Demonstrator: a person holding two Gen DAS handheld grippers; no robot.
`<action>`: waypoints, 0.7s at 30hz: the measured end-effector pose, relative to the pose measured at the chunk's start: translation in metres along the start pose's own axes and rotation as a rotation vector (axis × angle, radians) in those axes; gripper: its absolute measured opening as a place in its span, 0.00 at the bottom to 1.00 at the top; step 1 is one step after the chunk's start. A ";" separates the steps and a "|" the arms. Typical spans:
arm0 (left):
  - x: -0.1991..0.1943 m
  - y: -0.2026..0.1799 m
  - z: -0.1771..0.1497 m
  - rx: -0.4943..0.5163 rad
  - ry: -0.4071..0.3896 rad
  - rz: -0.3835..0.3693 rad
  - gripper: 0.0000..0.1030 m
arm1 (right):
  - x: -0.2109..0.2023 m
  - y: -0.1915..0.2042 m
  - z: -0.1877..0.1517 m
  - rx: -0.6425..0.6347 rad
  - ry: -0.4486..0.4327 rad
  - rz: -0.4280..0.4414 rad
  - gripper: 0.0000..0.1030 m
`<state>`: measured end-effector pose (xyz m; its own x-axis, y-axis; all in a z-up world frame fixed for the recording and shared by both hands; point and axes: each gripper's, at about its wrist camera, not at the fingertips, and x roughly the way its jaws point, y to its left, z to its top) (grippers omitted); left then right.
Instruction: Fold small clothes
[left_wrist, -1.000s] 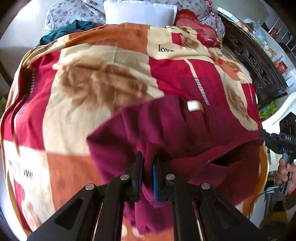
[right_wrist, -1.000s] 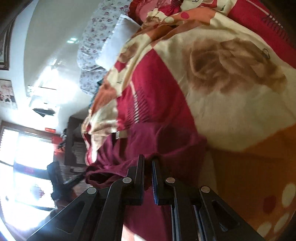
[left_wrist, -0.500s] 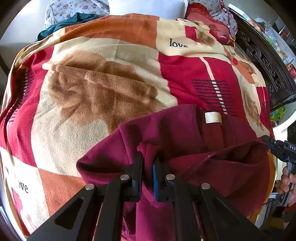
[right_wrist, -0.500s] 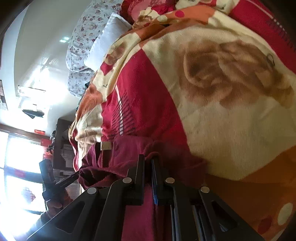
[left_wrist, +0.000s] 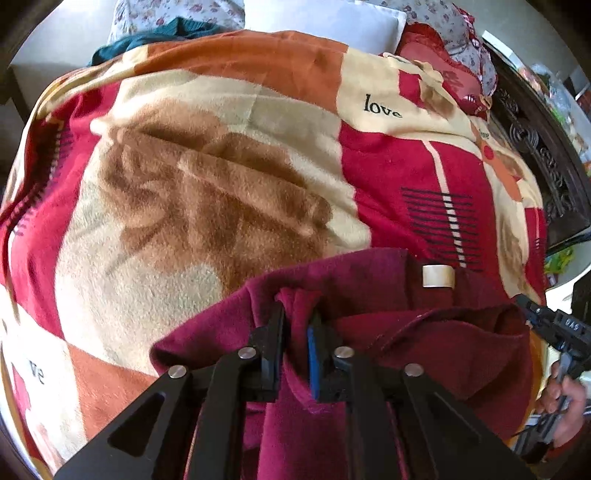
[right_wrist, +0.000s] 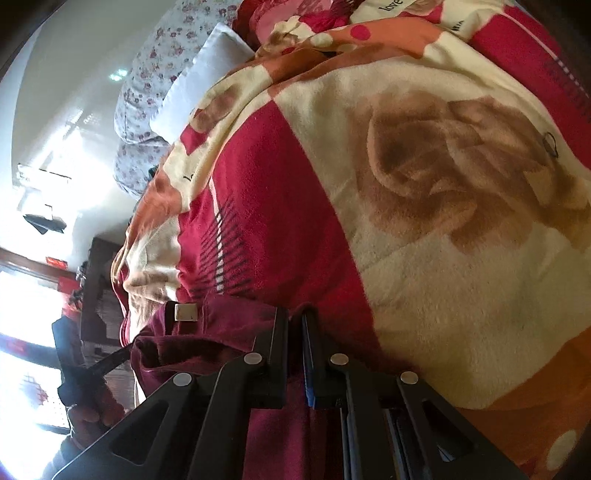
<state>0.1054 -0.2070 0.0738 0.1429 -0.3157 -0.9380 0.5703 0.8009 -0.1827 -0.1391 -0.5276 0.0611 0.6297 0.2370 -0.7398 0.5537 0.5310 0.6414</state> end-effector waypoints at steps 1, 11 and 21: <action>-0.001 0.000 0.001 0.005 0.004 0.001 0.16 | -0.003 0.002 0.000 -0.002 -0.007 0.003 0.08; -0.065 0.035 -0.036 -0.016 -0.076 -0.024 0.57 | -0.071 0.059 -0.001 -0.160 -0.150 -0.020 0.59; -0.082 0.070 -0.096 -0.145 -0.063 -0.068 0.59 | 0.020 0.186 -0.068 -0.499 0.107 0.122 0.59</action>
<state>0.0560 -0.0767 0.1102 0.1609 -0.3994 -0.9026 0.4584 0.8401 -0.2900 -0.0599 -0.3689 0.1516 0.5995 0.3892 -0.6994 0.1365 0.8113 0.5685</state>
